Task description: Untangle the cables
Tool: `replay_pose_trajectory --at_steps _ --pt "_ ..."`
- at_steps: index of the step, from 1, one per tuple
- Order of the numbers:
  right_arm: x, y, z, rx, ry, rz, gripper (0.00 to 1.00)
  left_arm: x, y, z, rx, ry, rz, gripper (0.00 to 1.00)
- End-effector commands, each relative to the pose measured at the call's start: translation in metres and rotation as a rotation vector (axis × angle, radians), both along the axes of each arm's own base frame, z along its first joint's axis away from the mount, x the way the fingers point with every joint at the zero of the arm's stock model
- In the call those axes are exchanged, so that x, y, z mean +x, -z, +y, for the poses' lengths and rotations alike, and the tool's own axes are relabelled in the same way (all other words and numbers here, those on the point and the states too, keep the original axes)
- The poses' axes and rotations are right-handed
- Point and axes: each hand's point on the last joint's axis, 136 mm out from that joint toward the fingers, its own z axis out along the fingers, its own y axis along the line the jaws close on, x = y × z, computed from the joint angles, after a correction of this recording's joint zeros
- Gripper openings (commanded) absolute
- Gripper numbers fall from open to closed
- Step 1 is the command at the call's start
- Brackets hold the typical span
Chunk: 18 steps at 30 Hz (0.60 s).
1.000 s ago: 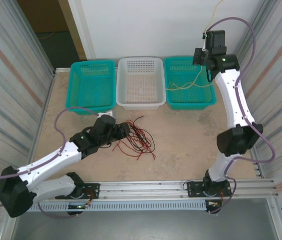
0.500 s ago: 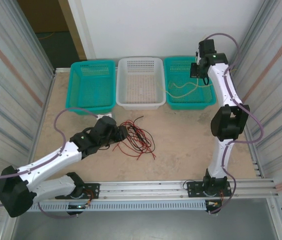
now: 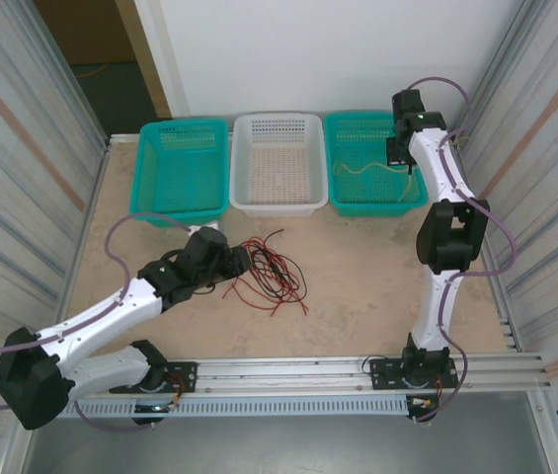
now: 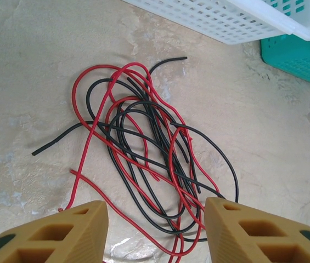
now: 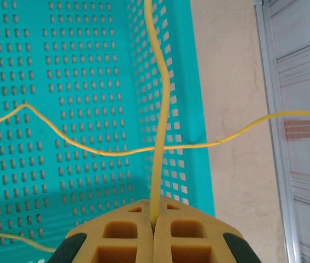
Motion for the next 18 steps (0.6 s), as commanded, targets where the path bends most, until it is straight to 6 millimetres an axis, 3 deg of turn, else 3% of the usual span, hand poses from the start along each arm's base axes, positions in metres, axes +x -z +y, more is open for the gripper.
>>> replay_pose_trajectory --at_steps 1,5,11,18 --pt "0.003 0.019 0.018 -0.026 -0.061 0.058 0.24 0.001 0.002 0.002 0.014 0.005 -0.004 0.55" --pt "0.006 0.008 0.031 -0.017 -0.064 0.028 0.60 0.001 -0.003 0.007 0.024 -0.010 -0.014 0.66" --pt "-0.001 -0.048 0.037 0.011 -0.037 -0.091 0.63 0.004 -0.021 0.014 0.026 -0.024 -0.055 0.71" --pt "-0.051 -0.097 0.056 0.066 -0.047 -0.181 0.67 0.010 -0.042 0.027 -0.055 -0.079 -0.128 0.78"
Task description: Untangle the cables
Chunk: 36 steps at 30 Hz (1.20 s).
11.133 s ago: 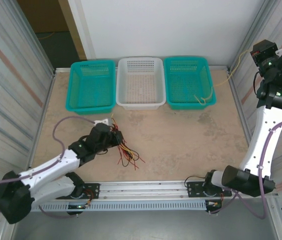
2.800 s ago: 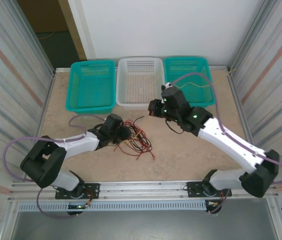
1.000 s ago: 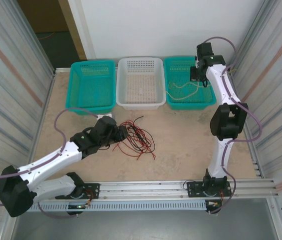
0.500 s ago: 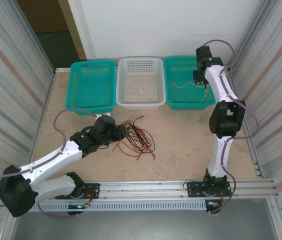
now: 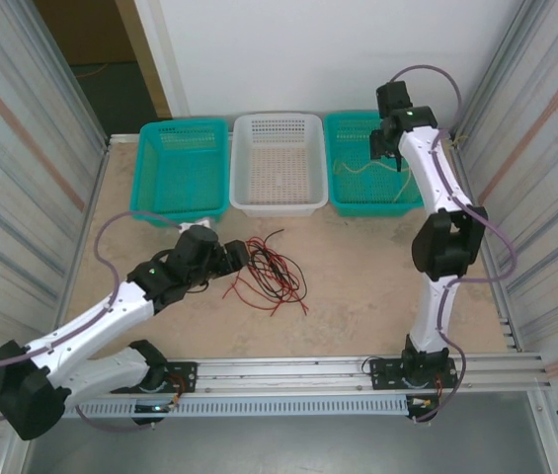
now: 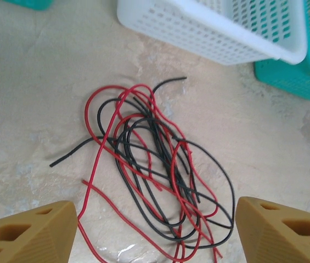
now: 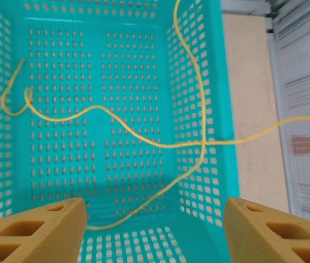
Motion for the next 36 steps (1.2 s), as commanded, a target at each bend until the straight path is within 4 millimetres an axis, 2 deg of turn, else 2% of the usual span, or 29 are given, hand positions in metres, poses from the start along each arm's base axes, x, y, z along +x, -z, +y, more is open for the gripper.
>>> replay_pose_trajectory --at_steps 1,2,4,8,10,14,17,19,21,23,28,31,33,35,36 --pt "-0.044 -0.044 0.018 0.059 -0.015 -0.082 0.67 0.007 -0.018 0.011 -0.063 -0.048 -0.060 0.78" --pt "-0.056 -0.046 0.028 0.096 -0.036 -0.095 0.67 0.008 -0.019 0.014 -0.090 -0.060 -0.053 0.77" --pt "-0.086 -0.038 0.054 0.191 -0.109 -0.091 0.65 0.010 -0.019 0.019 -0.126 -0.080 -0.036 0.72" --pt "-0.148 -0.005 0.103 0.350 -0.225 -0.111 0.62 0.009 -0.015 0.022 -0.143 -0.083 -0.026 0.70" --pt "-0.177 0.018 0.125 0.410 -0.252 -0.107 0.63 0.006 -0.008 0.022 -0.145 -0.080 -0.009 0.70" --pt "-0.230 0.073 0.177 0.510 -0.321 0.011 0.61 -0.002 0.009 0.019 -0.152 -0.062 0.047 0.64" --pt "-0.254 0.109 0.214 0.571 -0.371 0.144 0.58 -0.006 0.022 0.018 -0.149 -0.054 0.087 0.60" --pt "-0.261 0.131 0.229 0.573 -0.386 0.214 0.55 -0.008 0.028 0.017 -0.147 -0.051 0.107 0.58" --pt "-0.258 0.155 0.226 0.503 -0.353 0.250 0.50 -0.009 0.035 0.015 -0.147 -0.049 0.127 0.57" --pt "-0.253 0.170 0.225 0.493 -0.330 0.277 0.46 -0.011 0.039 0.014 -0.147 -0.047 0.143 0.55" --pt "-0.245 0.191 0.241 0.488 -0.361 0.349 0.36 -0.012 0.039 0.008 -0.147 -0.022 0.145 0.55" --pt "-0.241 0.196 0.250 0.495 -0.374 0.366 0.29 -0.011 0.036 0.005 -0.140 -0.001 0.132 0.55" --pt "-0.237 0.194 0.249 0.452 -0.373 0.362 0.16 -0.010 0.034 0.004 -0.134 0.007 0.128 0.53" --pt "-0.233 0.177 0.239 0.320 -0.375 0.299 0.00 -0.008 0.029 0.002 -0.131 0.014 0.109 0.50" --pt "-0.232 0.165 0.237 0.275 -0.388 0.264 0.00 -0.008 0.026 -0.001 -0.132 0.022 0.097 0.50"
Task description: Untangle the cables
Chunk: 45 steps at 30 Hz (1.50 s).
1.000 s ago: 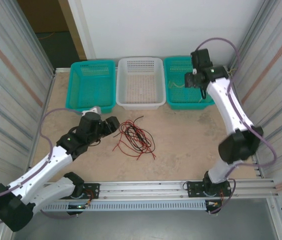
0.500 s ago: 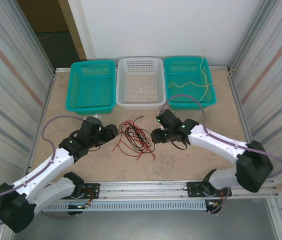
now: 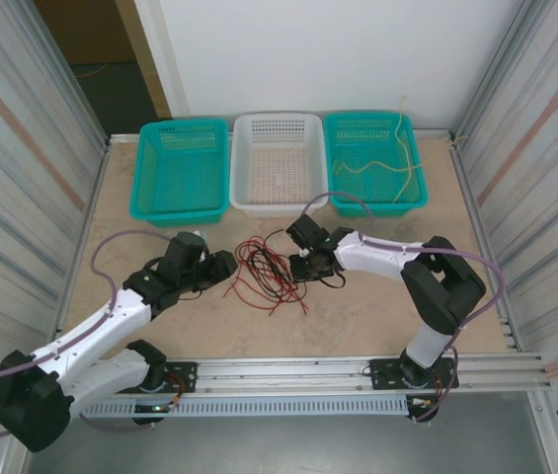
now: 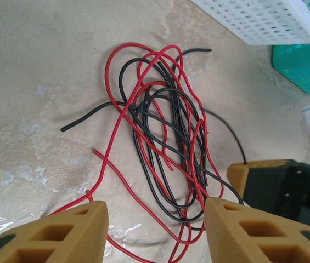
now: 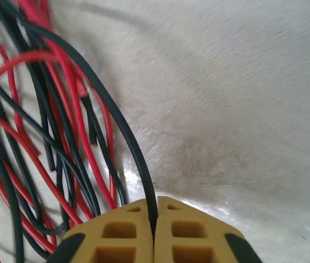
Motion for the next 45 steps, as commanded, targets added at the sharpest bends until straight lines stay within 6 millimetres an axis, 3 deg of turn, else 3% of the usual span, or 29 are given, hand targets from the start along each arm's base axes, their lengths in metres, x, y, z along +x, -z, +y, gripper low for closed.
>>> replay_pose_trajectory --at_steps 1,6,13,16,19,25,28,33,39,45 --pt "0.008 -0.048 -0.005 -0.119 -0.042 -0.160 0.00 0.007 -0.022 -0.011 -0.013 0.041 -0.078 0.50" --pt "-0.004 -0.140 0.001 -0.131 -0.150 -0.393 0.00 0.016 -0.054 -0.032 -0.044 0.119 -0.193 0.53" --pt "-0.024 -0.244 -0.007 -0.013 -0.172 -0.614 0.00 0.021 -0.133 -0.069 -0.147 0.267 -0.464 0.69" --pt "-0.029 -0.281 -0.013 0.079 -0.146 -0.675 0.00 0.012 -0.163 -0.087 -0.259 0.351 -0.564 0.69" --pt "-0.032 -0.312 -0.017 0.180 -0.107 -0.726 0.00 0.002 -0.179 -0.103 -0.305 0.416 -0.638 0.70" --pt "-0.033 -0.362 -0.022 0.403 -0.034 -0.765 0.00 -0.017 -0.188 -0.136 -0.311 0.548 -0.715 0.79" --pt "-0.033 -0.379 -0.023 0.508 -0.020 -0.761 0.01 -0.021 -0.197 -0.149 -0.322 0.600 -0.744 0.80" --pt "-0.029 -0.390 -0.029 0.598 0.010 -0.736 0.01 -0.026 -0.210 -0.163 -0.362 0.669 -0.762 0.79" --pt "-0.023 -0.385 -0.032 0.690 0.036 -0.670 0.02 -0.034 -0.214 -0.173 -0.394 0.732 -0.735 0.72" --pt "-0.015 -0.376 -0.038 0.755 0.080 -0.623 0.02 -0.040 -0.210 -0.174 -0.423 0.753 -0.700 0.71"
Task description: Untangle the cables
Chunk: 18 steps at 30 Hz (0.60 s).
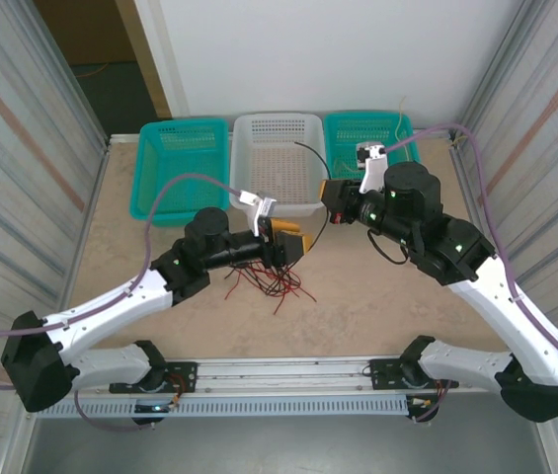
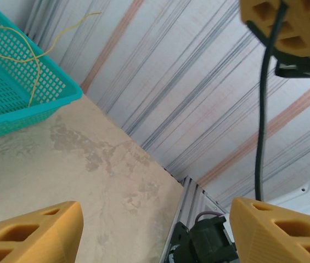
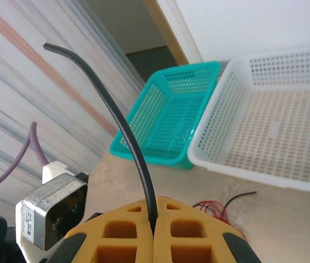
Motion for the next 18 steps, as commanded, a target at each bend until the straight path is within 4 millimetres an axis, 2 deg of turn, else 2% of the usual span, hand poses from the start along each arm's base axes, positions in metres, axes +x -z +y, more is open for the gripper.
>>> replay_pose_trajectory --at_steps 1,6,12,18 --pt "-0.003 -0.010 0.001 0.116 -0.034 0.021 0.02 -0.010 -0.013 -0.003 -0.034 0.050 -0.014 0.71" --pt "0.002 -0.007 -0.004 0.194 -0.042 0.059 0.02 -0.012 -0.007 0.001 -0.053 0.038 0.015 0.72" --pt "0.005 -0.002 -0.003 0.250 -0.047 0.079 0.02 -0.019 0.001 -0.007 -0.012 0.067 0.021 0.74" --pt "0.007 -0.004 0.003 0.299 -0.073 0.099 0.02 -0.011 0.014 -0.007 0.104 0.035 -0.023 0.56"
